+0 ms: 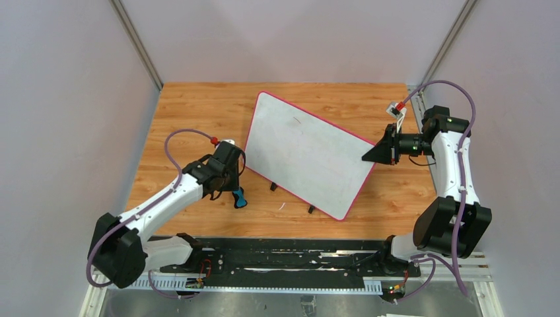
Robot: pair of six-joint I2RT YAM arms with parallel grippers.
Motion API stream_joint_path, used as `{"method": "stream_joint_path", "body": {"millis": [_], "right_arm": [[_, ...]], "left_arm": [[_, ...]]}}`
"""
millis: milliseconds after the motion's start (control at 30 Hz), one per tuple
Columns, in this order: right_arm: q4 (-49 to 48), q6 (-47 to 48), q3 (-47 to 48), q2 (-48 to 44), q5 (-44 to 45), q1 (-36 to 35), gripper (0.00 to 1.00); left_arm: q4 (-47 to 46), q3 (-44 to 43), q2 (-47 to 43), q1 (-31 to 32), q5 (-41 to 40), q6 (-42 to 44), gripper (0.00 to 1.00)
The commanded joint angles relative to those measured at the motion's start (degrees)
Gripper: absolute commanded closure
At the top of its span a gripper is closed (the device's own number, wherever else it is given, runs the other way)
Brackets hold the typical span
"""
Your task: Erase the whiteboard
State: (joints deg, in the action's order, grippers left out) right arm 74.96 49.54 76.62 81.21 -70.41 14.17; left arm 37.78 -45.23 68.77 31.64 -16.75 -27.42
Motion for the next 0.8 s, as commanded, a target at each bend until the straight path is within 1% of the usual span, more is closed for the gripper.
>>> {"method": "stream_joint_path", "body": {"millis": [0,100,233,333,567,767], "right_arm": [[3.2,0.2,1.8,-0.7,-1.4,-1.0,0.88],[3.2,-0.3,2.5,-1.0,-1.1,-0.8,0.80],[3.2,-1.1,3.2,-1.3,-0.7,-0.8,0.65],[3.2,-1.6,3.6,-1.5,-0.2,-0.7,0.59],[3.3,-2.3,5.8,-2.1,1.7,0.6,0.56],[4.0,-3.2,10.9,-1.8,3.4,5.3,0.54]], "left_arm": [[-0.9,-1.5,-4.3,0.3,-5.4,-1.8,0.59],[-1.3,-1.6,-4.7,0.3,-5.7,-1.8,0.59],[-3.2,-1.1,-4.1,0.4,-5.2,-2.4,0.59],[-4.8,-0.4,-4.4,0.3,-5.1,-3.0,0.59],[-5.7,-0.7,-6.9,0.3,-7.7,-2.5,0.59],[-4.2,-0.9,-9.9,0.2,-11.4,-1.9,0.57]]}}
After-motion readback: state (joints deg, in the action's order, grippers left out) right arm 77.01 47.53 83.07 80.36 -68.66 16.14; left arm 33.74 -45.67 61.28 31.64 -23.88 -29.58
